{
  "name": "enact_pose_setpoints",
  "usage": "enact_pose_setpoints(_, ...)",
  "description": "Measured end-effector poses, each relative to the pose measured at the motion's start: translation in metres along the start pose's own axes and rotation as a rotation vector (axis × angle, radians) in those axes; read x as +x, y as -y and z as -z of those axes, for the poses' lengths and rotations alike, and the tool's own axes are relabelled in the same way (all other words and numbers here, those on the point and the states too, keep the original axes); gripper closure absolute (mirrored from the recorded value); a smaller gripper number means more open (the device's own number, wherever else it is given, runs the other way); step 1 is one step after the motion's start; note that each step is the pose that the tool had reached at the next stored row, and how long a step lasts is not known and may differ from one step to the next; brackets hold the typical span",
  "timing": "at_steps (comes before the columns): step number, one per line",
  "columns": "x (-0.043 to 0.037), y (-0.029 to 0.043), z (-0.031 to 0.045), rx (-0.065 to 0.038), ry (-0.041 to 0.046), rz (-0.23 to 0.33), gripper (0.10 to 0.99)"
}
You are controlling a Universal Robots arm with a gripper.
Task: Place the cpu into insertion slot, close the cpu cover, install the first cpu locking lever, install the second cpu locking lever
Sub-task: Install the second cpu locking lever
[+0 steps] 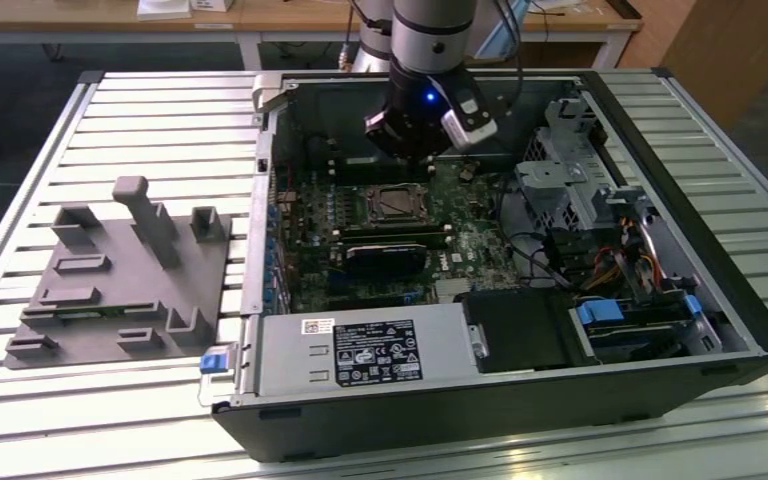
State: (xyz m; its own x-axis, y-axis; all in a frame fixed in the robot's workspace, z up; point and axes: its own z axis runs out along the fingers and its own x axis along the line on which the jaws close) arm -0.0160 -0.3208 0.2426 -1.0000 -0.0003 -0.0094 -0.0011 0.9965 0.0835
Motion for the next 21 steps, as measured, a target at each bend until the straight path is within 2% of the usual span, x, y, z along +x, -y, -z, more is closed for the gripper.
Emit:
enact_pose_setpoints(12,0.0,0.0059,0.0005,0.0,0.0,0.0,0.98)
enact_pose_setpoints(21,0.0,0.0071,0.0029,0.0,-0.0004,0.0,0.98)
